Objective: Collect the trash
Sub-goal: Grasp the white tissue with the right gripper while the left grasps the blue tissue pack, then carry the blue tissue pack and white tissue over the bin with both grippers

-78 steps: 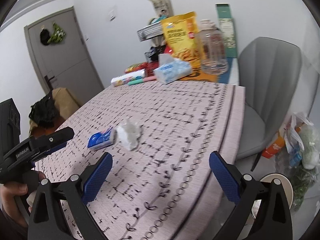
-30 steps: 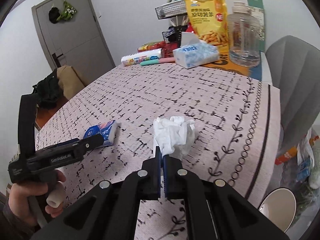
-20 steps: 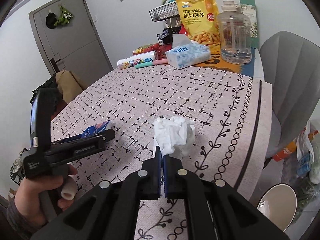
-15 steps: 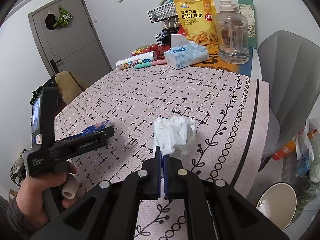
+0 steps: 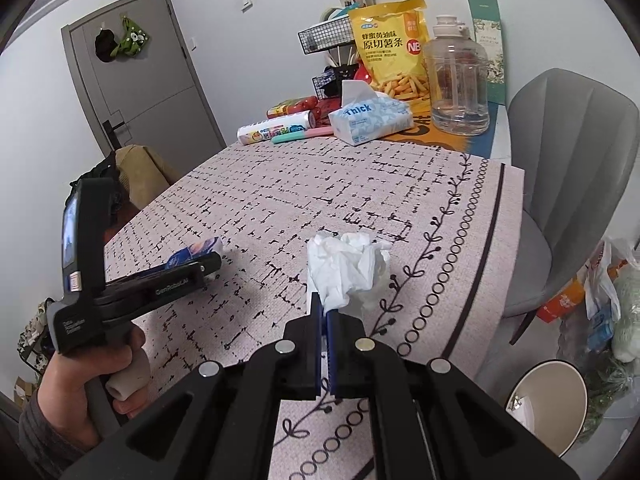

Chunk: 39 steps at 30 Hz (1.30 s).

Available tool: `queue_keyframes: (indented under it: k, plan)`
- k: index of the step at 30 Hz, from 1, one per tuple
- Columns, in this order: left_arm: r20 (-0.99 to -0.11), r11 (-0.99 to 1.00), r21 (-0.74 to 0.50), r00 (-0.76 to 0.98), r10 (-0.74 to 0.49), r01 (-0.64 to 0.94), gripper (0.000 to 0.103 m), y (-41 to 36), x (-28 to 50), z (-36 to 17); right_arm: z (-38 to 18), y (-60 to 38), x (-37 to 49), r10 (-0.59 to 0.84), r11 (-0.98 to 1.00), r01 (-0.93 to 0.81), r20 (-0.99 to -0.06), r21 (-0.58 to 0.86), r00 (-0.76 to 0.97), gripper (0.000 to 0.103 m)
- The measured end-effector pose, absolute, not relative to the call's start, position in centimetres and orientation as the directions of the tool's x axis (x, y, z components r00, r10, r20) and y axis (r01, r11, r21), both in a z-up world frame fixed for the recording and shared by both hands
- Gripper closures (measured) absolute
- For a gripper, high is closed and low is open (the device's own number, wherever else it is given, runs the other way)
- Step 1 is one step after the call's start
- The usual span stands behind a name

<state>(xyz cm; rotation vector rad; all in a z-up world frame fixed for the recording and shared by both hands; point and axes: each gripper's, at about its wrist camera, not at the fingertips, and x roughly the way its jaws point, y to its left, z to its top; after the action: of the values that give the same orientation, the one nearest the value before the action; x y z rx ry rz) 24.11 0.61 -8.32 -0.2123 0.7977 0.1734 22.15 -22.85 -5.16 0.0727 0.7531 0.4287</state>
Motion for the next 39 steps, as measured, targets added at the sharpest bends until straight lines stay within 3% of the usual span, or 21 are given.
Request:
queue_keyframes:
  k: [15,39]
  plan:
    - [-0.680,0.987,-0.146,0.732,-0.046,-0.074,0.033,-6.2,22.8,-5.1,-4.0,-28.6,20.2,0.340,0.941,-0.260,-0.625,0.218,0.703,0.100]
    - [-0.741,0.961,-0.142,0.618,-0.263,0.238,0.033,-24.6,25.9,-8.4,-8.8,-45.4,19.7,0.159,0.958,0.047,-0.660,0.284,0.735,0.100]
